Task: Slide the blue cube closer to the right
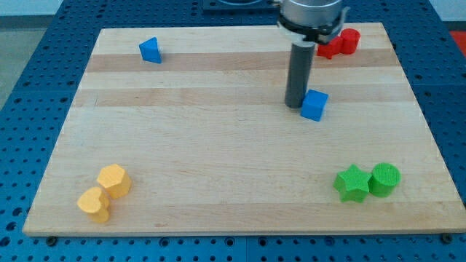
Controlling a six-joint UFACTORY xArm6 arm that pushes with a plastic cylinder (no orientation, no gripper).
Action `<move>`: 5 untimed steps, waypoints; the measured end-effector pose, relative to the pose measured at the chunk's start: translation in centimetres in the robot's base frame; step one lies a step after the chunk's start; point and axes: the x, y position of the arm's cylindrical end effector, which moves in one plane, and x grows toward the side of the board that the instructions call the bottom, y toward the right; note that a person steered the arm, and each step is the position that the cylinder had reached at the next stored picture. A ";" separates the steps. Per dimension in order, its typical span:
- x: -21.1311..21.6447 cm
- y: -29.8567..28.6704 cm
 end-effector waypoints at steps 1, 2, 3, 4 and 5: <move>0.0 1.0; 0.0 0.9; 0.4 -0.3; 2.2 -0.3; 2.3 -0.3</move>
